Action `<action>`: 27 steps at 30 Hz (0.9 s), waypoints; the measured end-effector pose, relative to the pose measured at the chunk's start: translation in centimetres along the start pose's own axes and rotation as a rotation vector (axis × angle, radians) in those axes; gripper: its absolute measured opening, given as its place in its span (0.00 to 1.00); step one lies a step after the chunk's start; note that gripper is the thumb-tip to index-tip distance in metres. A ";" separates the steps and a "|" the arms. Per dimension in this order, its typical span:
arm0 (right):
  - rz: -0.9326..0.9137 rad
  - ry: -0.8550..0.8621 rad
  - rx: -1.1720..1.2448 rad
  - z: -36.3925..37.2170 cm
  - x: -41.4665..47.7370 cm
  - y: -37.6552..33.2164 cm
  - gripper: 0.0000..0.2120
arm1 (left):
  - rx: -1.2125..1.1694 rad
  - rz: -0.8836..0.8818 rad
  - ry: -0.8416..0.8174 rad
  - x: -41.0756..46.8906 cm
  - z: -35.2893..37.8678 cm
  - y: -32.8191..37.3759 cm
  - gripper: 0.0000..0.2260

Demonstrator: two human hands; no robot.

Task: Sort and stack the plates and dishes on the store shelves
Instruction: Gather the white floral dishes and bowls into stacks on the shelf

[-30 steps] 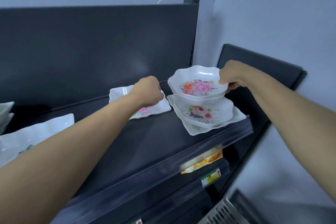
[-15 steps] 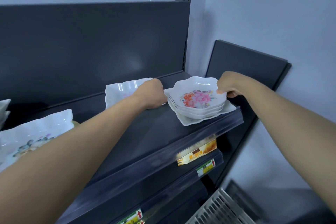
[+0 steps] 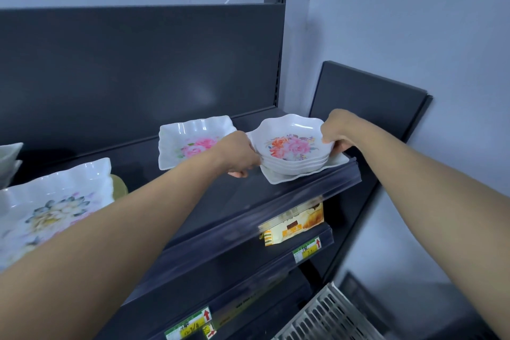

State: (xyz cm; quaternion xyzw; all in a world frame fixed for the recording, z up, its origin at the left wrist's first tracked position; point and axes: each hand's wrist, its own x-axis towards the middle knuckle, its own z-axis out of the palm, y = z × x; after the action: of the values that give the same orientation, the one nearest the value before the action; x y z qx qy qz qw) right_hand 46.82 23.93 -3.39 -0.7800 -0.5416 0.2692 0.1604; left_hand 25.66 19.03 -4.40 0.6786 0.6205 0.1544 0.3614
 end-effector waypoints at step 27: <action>-0.045 0.376 0.344 -4.3 0.5 0.9 0.05 | -0.550 -0.168 0.112 -0.4 2.5 3.1 0.12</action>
State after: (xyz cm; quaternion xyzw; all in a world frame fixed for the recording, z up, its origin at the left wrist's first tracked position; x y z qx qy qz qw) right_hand 50.13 24.27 -0.56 -0.7655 -0.4656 0.2039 0.3945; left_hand 29.50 17.97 -3.89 0.4920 0.6283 0.3234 0.5084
